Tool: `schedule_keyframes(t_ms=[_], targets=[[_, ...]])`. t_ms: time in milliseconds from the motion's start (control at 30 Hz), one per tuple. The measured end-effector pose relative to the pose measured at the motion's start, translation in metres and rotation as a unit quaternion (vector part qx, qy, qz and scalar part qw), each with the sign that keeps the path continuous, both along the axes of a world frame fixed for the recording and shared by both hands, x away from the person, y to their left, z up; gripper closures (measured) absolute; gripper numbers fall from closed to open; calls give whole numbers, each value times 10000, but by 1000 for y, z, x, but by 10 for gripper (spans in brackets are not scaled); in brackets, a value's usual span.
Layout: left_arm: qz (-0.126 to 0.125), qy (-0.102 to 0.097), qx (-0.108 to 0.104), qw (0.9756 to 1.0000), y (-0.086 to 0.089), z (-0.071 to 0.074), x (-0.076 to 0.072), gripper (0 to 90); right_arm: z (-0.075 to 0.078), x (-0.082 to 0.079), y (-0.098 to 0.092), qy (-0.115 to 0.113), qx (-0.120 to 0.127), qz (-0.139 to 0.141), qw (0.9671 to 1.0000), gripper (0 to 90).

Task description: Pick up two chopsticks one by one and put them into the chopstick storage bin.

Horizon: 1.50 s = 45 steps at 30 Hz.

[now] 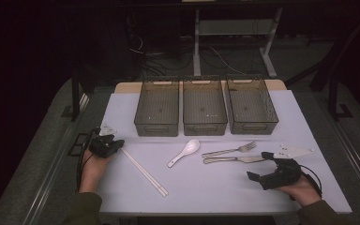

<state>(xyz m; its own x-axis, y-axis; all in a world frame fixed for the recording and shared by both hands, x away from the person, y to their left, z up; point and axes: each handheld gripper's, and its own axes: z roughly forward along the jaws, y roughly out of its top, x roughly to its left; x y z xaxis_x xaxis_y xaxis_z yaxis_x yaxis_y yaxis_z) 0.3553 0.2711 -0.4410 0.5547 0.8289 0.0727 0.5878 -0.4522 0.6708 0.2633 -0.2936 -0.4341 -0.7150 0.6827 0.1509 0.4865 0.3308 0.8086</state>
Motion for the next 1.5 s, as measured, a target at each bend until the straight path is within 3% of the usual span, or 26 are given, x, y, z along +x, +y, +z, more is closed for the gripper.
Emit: schedule_keyframes(t_ms=[500, 1400, 1500], targets=[[65, 36, 42, 10000, 12, 2, -15, 890, 1, -1, -1, -6, 30, -11, 10000, 8], [287, 41, -202, 9994, 40, 2, -46, 891, 1, -1, -1, 16, 43, -9, 10000, 8], [324, -48, -283, 9991, 40, 6, -49, 890, 1, -1, -1, 15, 44, -7, 10000, 8]])
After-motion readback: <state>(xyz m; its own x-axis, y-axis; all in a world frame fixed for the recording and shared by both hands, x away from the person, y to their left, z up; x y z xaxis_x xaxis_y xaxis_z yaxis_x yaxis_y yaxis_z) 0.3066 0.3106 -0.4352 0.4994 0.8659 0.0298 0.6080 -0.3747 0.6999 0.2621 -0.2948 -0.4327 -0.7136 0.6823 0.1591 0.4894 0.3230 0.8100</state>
